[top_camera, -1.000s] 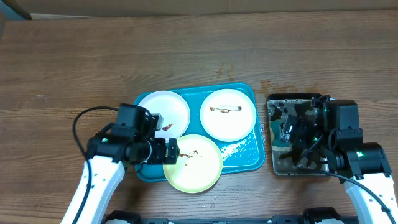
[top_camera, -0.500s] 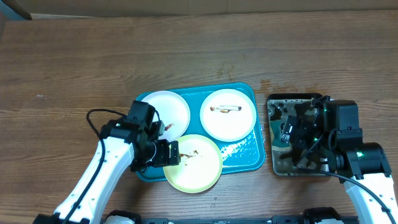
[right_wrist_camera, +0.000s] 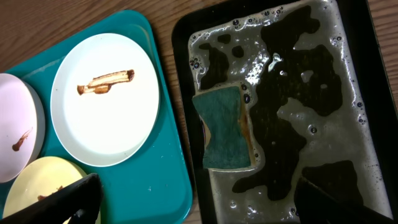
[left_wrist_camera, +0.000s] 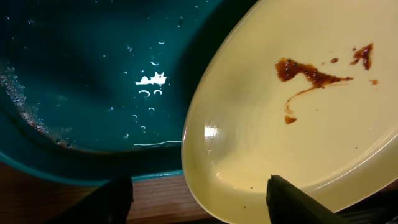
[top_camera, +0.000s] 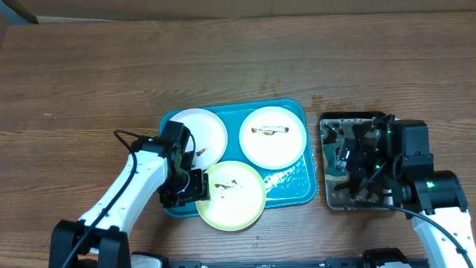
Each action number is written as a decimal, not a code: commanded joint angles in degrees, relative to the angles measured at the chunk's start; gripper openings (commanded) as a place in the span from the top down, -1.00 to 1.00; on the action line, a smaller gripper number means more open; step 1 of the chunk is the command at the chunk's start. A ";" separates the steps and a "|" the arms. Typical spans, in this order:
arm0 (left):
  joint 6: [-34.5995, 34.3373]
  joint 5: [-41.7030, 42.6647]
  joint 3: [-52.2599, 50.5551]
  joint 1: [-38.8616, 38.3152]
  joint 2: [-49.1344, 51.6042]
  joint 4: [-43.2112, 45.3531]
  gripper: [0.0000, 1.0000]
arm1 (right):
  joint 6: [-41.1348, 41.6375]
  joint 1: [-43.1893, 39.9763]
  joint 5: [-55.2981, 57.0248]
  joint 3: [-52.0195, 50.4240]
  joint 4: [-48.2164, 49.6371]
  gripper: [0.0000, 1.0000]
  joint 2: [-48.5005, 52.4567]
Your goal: Clean dirty plates on tray and stack at the side
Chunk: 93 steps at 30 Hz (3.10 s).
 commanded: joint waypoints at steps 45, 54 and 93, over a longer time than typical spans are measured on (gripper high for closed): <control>-0.28 -1.05 1.11 -0.22 5.27 12.76 0.92 | -0.26 0.11 2.51 6.27 -2.05 -0.93 4.72; -0.33 -0.22 1.11 -0.22 5.27 12.72 0.92 | -2.80 0.11 3.26 10.32 -4.55 -0.52 19.12; -0.31 -0.26 1.11 -0.22 5.27 12.96 0.92 | -2.56 0.28 1.49 4.46 3.26 -0.01 38.64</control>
